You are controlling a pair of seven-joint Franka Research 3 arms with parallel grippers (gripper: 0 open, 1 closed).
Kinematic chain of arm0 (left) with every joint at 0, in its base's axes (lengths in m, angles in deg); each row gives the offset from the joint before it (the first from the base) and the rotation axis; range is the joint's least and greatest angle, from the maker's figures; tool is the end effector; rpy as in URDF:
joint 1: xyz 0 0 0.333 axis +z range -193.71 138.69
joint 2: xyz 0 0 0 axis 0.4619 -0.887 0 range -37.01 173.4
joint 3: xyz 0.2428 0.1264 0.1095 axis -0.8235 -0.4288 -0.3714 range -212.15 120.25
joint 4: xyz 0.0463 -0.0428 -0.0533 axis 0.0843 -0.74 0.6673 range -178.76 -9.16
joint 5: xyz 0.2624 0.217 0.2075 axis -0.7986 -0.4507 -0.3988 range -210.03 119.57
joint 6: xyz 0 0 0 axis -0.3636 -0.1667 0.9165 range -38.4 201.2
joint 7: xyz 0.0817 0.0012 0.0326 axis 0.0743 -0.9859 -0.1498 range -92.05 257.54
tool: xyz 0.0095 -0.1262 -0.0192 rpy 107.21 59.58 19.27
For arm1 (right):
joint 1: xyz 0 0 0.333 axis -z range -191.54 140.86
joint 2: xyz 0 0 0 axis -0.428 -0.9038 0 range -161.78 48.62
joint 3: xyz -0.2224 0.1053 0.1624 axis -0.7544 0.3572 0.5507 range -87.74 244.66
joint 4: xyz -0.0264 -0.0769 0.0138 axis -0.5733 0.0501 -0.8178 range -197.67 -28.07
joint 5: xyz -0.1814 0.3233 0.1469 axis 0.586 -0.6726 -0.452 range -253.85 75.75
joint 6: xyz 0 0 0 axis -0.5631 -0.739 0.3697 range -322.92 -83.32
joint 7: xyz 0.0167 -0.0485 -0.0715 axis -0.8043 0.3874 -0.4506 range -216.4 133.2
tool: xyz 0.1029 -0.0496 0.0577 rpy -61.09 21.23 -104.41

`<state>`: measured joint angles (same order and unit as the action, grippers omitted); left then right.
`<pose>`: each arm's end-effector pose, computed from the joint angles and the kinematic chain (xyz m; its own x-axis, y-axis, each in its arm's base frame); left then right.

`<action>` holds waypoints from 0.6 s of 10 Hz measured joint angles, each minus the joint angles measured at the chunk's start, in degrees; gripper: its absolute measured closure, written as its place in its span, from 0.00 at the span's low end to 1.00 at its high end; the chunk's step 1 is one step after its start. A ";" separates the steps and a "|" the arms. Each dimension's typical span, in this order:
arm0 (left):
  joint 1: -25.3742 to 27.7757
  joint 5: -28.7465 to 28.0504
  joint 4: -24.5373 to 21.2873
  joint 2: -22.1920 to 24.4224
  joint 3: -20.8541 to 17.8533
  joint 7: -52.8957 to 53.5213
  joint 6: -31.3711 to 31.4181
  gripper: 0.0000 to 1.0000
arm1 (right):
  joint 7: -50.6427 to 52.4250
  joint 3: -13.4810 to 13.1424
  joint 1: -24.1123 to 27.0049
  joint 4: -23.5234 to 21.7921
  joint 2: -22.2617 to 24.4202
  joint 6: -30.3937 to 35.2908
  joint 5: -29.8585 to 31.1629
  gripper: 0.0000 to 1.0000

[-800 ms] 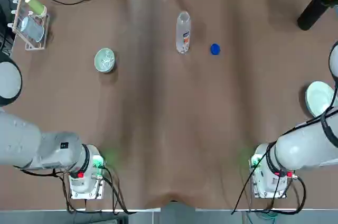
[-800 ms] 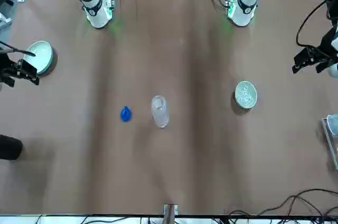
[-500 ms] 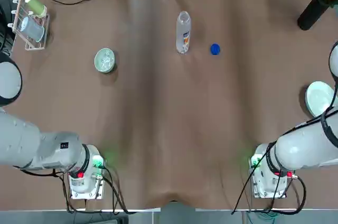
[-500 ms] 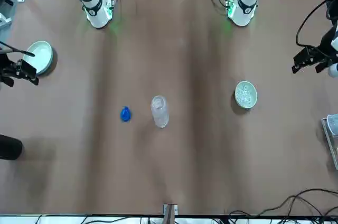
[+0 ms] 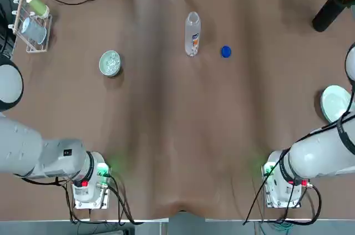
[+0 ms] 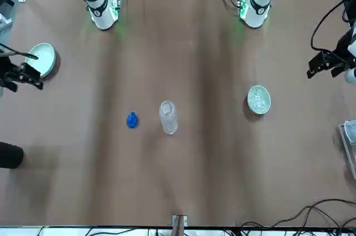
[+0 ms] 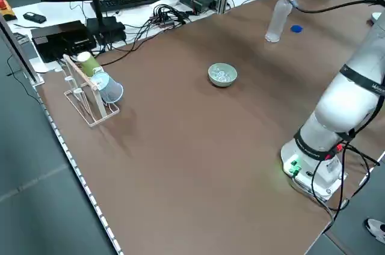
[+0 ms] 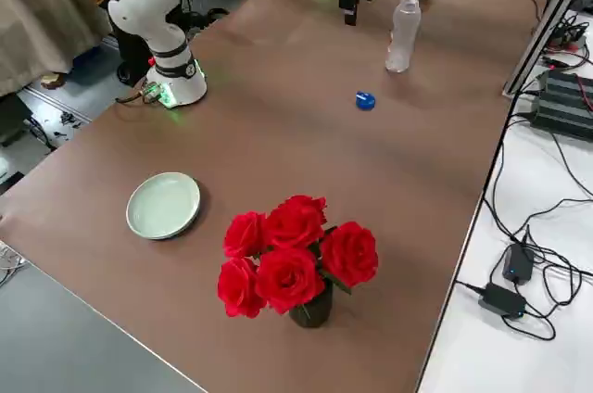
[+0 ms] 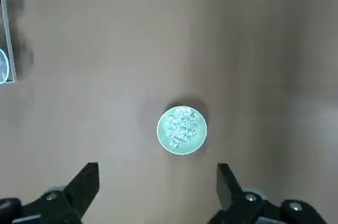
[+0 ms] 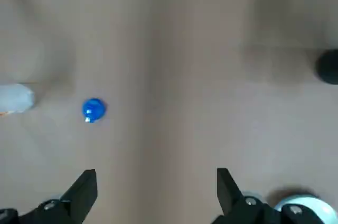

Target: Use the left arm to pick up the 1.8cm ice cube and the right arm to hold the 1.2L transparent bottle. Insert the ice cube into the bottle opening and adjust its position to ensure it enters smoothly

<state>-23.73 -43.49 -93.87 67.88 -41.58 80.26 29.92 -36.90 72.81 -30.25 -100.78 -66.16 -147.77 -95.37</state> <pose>0.5685 -0.0095 0.5729 0.9989 0.0349 0.0299 0.0340 -0.9989 0.0321 0.6085 0.0111 0.5735 0.9973 0.0710 0.0202 0.0726 -0.9931 -0.0924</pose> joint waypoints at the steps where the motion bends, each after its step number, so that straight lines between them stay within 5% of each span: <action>1: 0.00 0.00 -1.40 -0.08 0.01 0.00 0.89 0.02 | 0.11 0.07 -0.41 -0.38 -1.61 -1.53 -4.33 0.00; 6: -0.06 0.00 -14.54 -0.15 1.25 -0.03 10.37 0.02 | 22.89 0.35 -4.60 -6.79 -7.97 -16.15 -15.85 0.00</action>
<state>-23.79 -43.49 -108.40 67.73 -40.33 80.24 40.29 -14.01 73.15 -34.85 -107.57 -74.14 -163.92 -111.22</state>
